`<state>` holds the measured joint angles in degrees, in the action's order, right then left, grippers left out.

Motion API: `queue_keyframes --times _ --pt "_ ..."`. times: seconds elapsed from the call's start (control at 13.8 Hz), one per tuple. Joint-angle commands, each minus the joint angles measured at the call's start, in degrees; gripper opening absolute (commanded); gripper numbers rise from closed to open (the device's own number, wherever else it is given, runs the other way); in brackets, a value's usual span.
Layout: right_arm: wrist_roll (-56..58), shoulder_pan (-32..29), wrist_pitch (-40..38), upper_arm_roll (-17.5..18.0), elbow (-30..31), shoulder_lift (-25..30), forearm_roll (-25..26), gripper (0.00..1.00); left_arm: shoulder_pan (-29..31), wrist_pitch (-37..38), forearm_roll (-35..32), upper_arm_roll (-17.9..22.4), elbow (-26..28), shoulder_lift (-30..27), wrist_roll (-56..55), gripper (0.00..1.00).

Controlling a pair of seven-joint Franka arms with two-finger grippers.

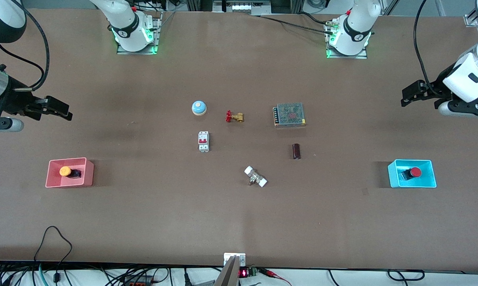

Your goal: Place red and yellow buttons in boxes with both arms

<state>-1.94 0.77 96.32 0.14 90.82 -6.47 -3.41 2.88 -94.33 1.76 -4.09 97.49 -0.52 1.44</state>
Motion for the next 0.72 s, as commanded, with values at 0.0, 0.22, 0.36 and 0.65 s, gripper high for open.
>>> queue_keyframes --times 0.0,0.22,0.36,0.65 --pt "-0.61 5.19 -0.61 -4.87 -1.69 -0.65 0.24 1.00 -0.51 0.64 -0.70 0.84 -1.77 1.05 0.84 1.00" --pt "-0.61 3.89 -0.35 -4.72 -1.69 -0.92 0.07 1.00 -0.51 0.64 -0.62 0.49 -1.77 1.05 0.76 1.00" --pt "-0.52 3.02 -0.44 -4.45 -1.61 -1.00 0.16 1.00 -0.51 0.64 -0.62 0.31 -1.77 1.05 0.76 1.00" --pt "-0.52 3.27 -0.79 -4.45 -1.61 -1.00 0.68 1.00 -0.77 0.73 -0.71 0.13 -2.03 1.13 0.67 1.00"
